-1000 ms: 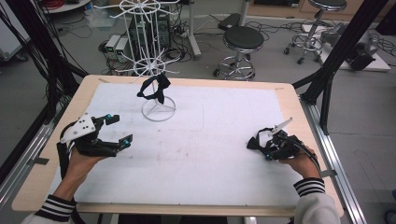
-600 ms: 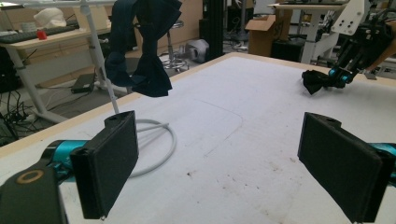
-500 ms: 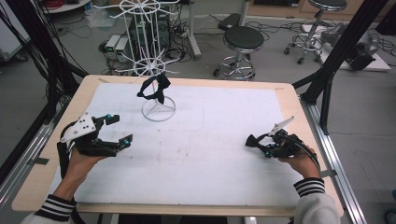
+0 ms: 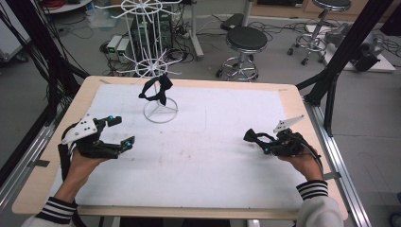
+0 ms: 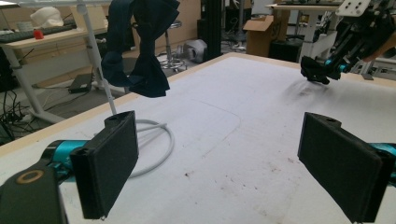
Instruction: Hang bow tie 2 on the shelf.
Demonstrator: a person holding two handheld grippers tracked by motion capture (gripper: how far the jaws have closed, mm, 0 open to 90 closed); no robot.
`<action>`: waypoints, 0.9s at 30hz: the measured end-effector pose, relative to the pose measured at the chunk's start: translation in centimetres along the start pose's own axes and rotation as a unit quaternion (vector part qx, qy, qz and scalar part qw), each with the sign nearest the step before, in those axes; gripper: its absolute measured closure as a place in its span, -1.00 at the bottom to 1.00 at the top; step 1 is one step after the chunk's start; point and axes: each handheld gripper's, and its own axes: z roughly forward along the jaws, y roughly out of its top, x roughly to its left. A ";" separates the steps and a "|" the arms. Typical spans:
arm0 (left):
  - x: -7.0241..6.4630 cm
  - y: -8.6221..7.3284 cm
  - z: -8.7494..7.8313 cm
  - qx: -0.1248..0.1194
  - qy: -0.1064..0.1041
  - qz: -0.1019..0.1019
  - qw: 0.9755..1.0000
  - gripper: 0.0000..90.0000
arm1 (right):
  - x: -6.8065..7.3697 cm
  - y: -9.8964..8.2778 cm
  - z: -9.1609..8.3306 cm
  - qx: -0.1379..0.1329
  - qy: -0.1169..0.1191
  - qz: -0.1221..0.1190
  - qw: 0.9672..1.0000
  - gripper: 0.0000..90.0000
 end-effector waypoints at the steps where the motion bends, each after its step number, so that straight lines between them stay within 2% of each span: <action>1: 0.0 0.0 0.0 0.000 0.000 0.000 1.000 -0.72 | 0.0 0.1 -0.1 -0.010 0.004 0.000 1.000 0.81; 3: -0.1 0.0 0.0 -0.001 0.000 0.000 1.000 -0.72 | 0.1 0.4 -0.2 -0.031 0.009 -0.001 0.999 0.81; 9: 0.0 0.2 0.0 0.001 -0.003 0.001 1.000 -0.72 | 0.7 1.2 -0.3 -0.069 0.026 -0.009 0.997 0.81; 19: -0.3 0.9 0.4 0.000 -0.012 0.006 1.000 -0.72 | 1.5 1.9 -0.8 -0.126 0.053 -0.019 0.990 0.81; 21: -0.3 1.0 0.5 0.000 -0.014 0.007 1.000 -0.72 | 1.8 2.1 -0.9 -0.134 0.061 -0.025 0.989 0.81; 24: -0.4 1.2 0.6 0.003 -0.018 0.008 1.000 -0.72 | 2.3 2.5 -1.0 -0.160 0.078 -0.034 0.983 0.81; 27: -0.6 1.4 0.8 0.003 -0.025 0.007 1.000 -0.72 | 2.9 3.1 -1.0 -0.174 0.089 -0.041 0.980 0.81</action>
